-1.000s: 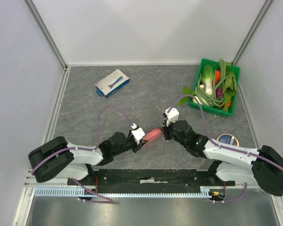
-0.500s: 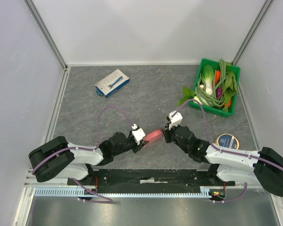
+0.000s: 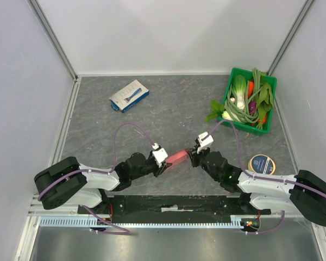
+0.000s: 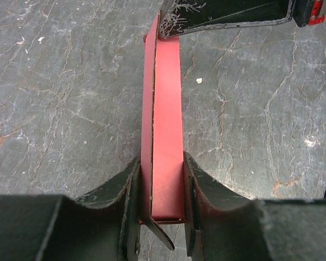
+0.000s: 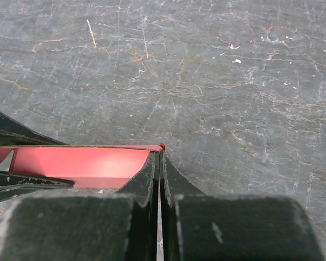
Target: Fold the paper box
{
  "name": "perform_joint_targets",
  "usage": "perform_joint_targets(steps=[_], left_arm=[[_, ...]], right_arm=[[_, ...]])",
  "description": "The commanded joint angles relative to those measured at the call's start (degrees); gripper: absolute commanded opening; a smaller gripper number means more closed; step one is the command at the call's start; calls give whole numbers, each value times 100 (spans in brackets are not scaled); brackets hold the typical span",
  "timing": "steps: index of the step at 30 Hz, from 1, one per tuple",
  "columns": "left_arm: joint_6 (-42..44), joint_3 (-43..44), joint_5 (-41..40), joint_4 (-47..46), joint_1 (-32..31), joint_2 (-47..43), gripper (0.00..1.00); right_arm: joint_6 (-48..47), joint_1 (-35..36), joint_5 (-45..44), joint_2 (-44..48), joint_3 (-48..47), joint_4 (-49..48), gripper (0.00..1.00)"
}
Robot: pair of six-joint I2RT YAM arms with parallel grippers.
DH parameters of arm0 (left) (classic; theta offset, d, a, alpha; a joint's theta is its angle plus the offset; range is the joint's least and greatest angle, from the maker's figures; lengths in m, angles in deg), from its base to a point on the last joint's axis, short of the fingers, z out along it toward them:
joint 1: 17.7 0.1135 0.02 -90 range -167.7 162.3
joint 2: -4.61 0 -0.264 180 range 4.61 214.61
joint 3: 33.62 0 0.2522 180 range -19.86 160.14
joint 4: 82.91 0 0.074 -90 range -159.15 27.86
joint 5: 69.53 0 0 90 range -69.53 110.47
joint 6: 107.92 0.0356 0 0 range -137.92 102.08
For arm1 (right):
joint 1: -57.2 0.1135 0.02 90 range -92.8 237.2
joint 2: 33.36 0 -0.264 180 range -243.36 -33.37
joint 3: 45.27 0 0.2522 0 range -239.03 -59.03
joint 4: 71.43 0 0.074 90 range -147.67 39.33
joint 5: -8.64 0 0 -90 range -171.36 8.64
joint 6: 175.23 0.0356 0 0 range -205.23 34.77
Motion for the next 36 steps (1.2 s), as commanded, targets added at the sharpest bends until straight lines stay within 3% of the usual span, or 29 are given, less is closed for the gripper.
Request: perform_joint_targets(steps=[1,3,8,13,18,20,22,26,29,31,36], left_arm=[[-400,155,-402,-18,68,-77,35],[-749,251,-245,219,59,-269,48],[-1436,313,-330,938,68,-1025,68],[-1859,515,-540,2081,68,-2174,72],[-2465,682,-1147,3364,68,-3274,72],[-2964,953,-1464,4295,77,-3722,72],[-3352,1226,-1657,5319,94,-3838,63],[-3855,2070,-1465,6519,112,-3288,57],[-3698,2606,-1246,7134,121,-2724,53],[-3513,2887,-1096,7312,112,-2240,44],[-3152,3231,-1008,7707,112,-1668,44]], right_arm=[[151,272,-793,-316,89,-17,0],[195,387,-987,-361,10,105,0],[335,466,-1277,-264,-8,377,0],[397,536,-1366,-282,-61,492,0],[493,633,-1533,-299,-263,790,0],[590,668,-1594,-317,-342,957,0],[643,720,-1734,-352,-456,1098,0],[766,791,-1832,-431,-632,1335,0],[766,809,-1841,-519,-711,1380,0],[783,809,-1832,-554,-729,1380,0],[801,809,-1797,-537,-738,1415,0]])
